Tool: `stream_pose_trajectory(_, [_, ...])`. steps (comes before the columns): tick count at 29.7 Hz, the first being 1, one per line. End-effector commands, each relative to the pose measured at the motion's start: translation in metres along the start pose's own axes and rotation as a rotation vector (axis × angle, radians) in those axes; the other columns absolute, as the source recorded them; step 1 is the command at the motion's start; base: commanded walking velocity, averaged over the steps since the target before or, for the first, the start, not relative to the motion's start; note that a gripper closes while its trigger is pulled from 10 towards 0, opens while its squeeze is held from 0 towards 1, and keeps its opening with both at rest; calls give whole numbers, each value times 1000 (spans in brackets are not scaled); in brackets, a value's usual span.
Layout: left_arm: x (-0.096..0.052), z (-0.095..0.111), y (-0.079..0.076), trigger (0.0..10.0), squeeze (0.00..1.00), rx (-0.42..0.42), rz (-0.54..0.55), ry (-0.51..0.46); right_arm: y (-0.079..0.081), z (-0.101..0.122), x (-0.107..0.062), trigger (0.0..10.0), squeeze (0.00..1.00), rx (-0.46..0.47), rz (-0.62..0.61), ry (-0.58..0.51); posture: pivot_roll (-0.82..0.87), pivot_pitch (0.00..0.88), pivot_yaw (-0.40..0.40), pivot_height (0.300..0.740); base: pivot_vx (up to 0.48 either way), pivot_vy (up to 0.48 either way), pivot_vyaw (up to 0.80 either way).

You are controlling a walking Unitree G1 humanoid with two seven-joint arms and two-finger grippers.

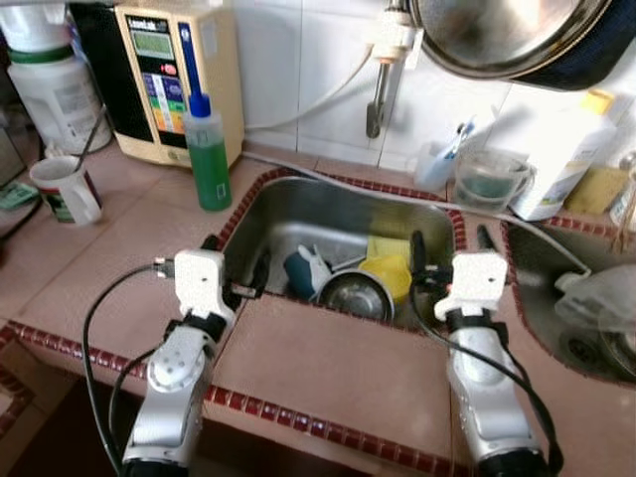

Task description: Kitchen organization

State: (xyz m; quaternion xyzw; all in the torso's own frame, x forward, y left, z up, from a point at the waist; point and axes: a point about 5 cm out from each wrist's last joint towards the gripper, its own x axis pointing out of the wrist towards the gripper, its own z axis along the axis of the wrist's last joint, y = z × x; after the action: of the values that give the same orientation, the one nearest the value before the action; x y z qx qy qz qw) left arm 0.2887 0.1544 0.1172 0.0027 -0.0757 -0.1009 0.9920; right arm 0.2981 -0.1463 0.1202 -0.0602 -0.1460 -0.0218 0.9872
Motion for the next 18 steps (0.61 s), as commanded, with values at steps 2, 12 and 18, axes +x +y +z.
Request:
stream_pose_trajectory(2, [2,4,-1,10000,0,-3,-2,-15,-3,3,2,10000,0,-6,-1,-9,2,0,-48,740,0,-341,0])
stream_pose_trajectory(12, [4,4,-1,10000,0,-1,-8,-14,-4,3,4,10000,0,-8,-6,-8,4,0,-47,740,0,-336,0])
stream_pose_trajectory(18, [5,5,-2,10000,0,-7,-9,-16,-4,3,5,10000,0,-9,-5,-10,2,0,-47,740,0,-338,0])
